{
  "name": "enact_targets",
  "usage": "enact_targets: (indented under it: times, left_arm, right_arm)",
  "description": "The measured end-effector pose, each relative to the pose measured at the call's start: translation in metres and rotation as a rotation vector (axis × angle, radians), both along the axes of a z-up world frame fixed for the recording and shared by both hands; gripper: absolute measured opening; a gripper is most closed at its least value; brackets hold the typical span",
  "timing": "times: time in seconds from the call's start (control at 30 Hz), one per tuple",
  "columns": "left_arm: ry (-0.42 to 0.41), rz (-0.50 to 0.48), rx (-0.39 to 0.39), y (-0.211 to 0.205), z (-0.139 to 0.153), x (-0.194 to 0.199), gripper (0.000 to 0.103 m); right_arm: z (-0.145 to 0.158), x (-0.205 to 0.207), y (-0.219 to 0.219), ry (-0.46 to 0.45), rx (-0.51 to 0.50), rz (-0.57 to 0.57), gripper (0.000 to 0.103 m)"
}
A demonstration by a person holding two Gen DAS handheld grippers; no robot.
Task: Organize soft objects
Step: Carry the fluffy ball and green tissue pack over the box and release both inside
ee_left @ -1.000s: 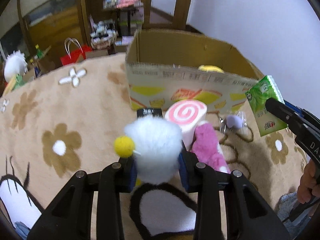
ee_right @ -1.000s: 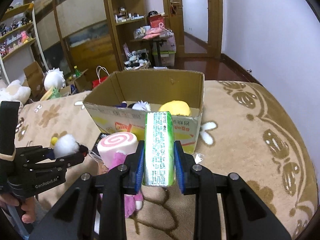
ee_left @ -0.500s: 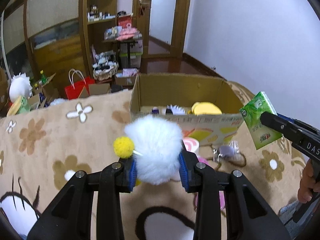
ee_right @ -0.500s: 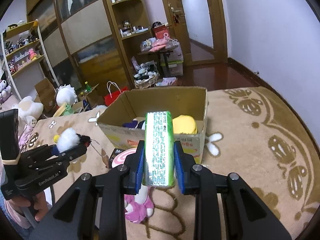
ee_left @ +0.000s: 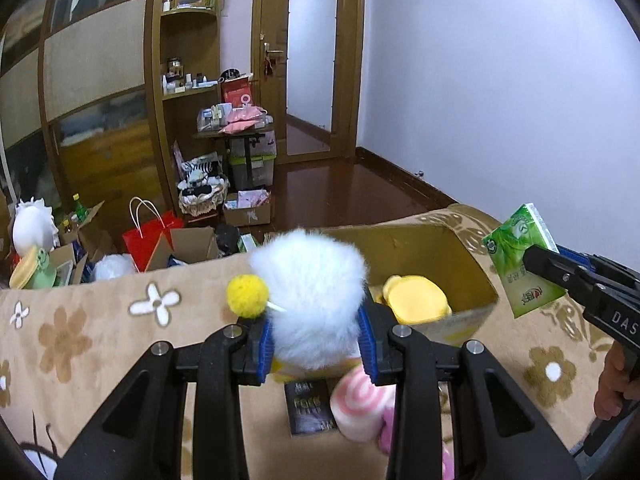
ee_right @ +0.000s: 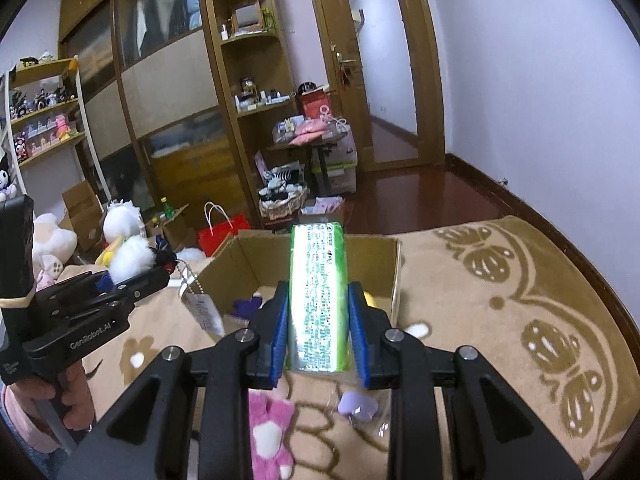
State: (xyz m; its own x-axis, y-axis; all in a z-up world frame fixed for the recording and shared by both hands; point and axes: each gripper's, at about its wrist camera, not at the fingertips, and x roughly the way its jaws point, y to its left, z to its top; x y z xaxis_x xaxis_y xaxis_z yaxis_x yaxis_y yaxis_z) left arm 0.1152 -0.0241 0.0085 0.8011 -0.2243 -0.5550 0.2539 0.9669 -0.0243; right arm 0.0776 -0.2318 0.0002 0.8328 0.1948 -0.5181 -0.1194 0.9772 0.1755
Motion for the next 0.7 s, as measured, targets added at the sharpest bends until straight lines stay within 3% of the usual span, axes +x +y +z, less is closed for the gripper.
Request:
enact_targets:
  times: [0.27,0.7]
  left_arm:
    - [-0.006,-0.001,0.013,-0.011,-0.006,0.030,0.034]
    - [0.116,-0.057,0.041,-0.034,-0.049,0.058,0.035]
  right_arm:
    - [-0.007,0.030,0.007,-0.008,-0.032,0.004,0.029]
    - [-0.037,0.059,0.003,0.051,-0.029,0.013,0.030]
